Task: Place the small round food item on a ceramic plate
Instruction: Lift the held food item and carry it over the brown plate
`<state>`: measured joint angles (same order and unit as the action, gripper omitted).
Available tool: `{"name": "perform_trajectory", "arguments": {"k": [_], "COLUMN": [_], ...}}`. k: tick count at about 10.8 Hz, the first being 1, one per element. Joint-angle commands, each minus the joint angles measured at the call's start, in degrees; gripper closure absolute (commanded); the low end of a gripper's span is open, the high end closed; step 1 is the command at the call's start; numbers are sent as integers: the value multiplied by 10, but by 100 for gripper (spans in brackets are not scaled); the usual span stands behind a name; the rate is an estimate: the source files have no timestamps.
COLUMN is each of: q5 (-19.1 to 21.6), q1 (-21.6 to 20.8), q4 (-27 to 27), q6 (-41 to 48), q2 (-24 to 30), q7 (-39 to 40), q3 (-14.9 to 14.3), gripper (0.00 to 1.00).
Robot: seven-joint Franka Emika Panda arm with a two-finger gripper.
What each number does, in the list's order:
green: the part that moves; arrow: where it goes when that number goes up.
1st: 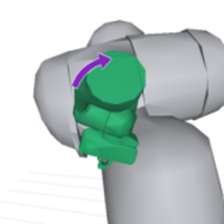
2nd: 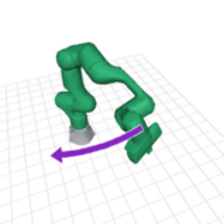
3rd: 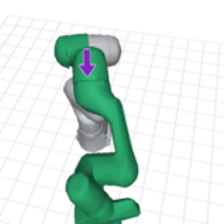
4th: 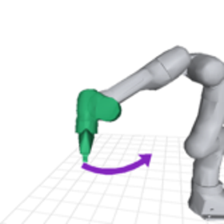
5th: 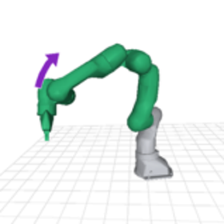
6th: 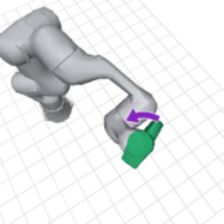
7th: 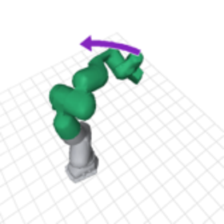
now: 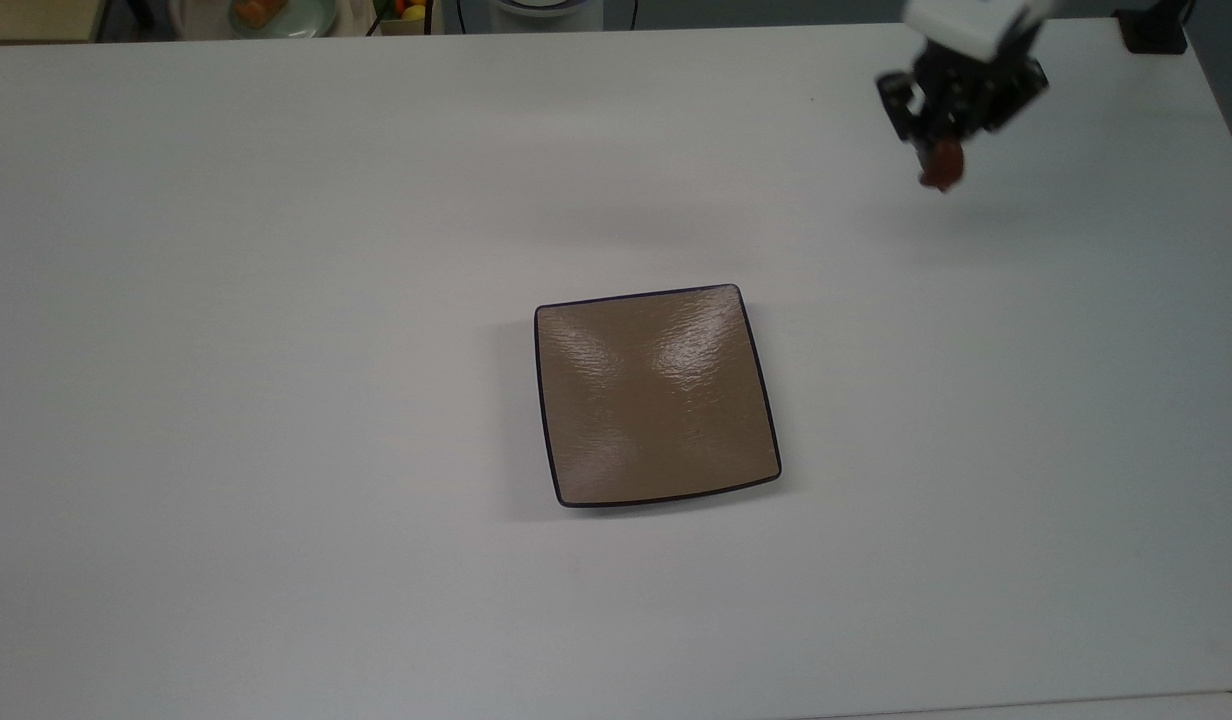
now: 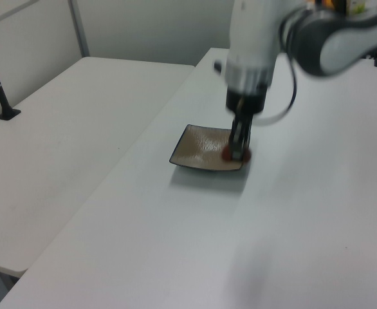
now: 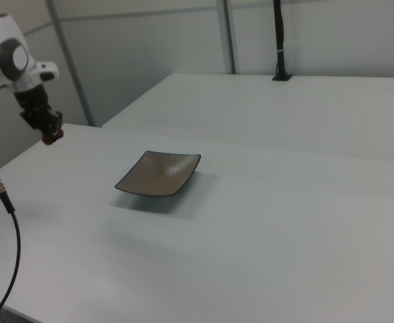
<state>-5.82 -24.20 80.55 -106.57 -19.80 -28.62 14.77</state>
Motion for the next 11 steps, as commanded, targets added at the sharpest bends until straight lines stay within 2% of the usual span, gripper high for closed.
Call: {"name": "perform_trajectory", "arguments": {"k": [1, 2, 4, 5, 6, 8, 11], "q5": [60, 67, 95, 94, 94, 96, 97], "q1": [17, 17, 17, 18, 29, 63, 85], "q4": [44, 47, 66, 67, 68, 67, 68], "q6": [73, 84, 88, 87, 82, 72, 17], "q2": [97, 116, 155, 155, 153, 140, 99], "q7": [101, 127, 229, 259, 297, 360, 385], "q3": [-57, -82, -153, -167, -177, -177, -177], "gripper": [98, 98, 98, 98, 98, 98, 98]}}
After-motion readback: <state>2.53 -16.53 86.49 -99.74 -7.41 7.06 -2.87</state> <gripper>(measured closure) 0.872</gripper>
